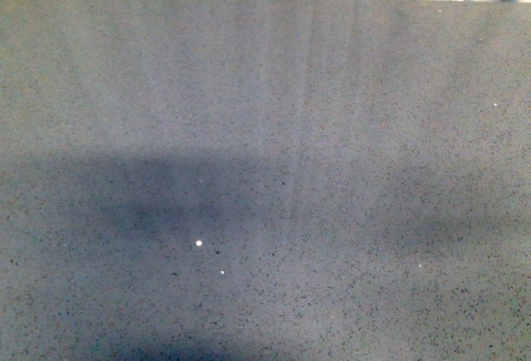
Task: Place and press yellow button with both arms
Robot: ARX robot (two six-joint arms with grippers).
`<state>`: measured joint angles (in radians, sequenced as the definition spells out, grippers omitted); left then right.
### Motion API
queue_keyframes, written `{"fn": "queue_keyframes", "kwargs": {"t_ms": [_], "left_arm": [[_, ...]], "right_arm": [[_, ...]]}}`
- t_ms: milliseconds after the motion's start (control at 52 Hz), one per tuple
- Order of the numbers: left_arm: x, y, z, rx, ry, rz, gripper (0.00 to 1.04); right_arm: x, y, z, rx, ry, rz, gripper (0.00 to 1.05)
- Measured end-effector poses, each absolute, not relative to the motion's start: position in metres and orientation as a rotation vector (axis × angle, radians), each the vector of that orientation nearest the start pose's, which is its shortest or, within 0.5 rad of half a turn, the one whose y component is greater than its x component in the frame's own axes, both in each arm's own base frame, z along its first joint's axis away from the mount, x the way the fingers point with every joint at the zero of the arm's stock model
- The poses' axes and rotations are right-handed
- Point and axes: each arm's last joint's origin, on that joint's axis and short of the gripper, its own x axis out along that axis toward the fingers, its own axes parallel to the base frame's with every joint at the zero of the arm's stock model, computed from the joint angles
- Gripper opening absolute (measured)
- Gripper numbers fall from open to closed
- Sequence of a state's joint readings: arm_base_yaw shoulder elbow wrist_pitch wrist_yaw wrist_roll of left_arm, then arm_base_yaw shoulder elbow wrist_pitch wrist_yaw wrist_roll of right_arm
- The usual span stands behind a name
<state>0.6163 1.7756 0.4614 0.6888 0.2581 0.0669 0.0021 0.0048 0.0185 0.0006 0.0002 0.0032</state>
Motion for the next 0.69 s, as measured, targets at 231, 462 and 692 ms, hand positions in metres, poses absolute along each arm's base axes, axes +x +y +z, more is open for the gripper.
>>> {"fn": "queue_keyframes", "kwargs": {"t_ms": [231, 462, 692], "left_arm": [[0.2274, 0.1499, 0.0785, -0.199, 0.586, 0.323, 0.96], [0.2285, 0.1488, 0.0770, -0.183, 0.590, 0.317, 0.76], [0.2293, 0.1480, 0.0772, -0.176, 0.586, 0.312, 0.37]], "right_arm": [[0.0968, 0.0002, 0.1695, 0.003, -0.014, 0.002, 0.96], [0.0968, 0.0002, 0.1695, 0.003, -0.014, 0.002, 0.96], [0.0968, 0.0002, 0.1695, 0.003, -0.014, 0.002, 0.96]]}}
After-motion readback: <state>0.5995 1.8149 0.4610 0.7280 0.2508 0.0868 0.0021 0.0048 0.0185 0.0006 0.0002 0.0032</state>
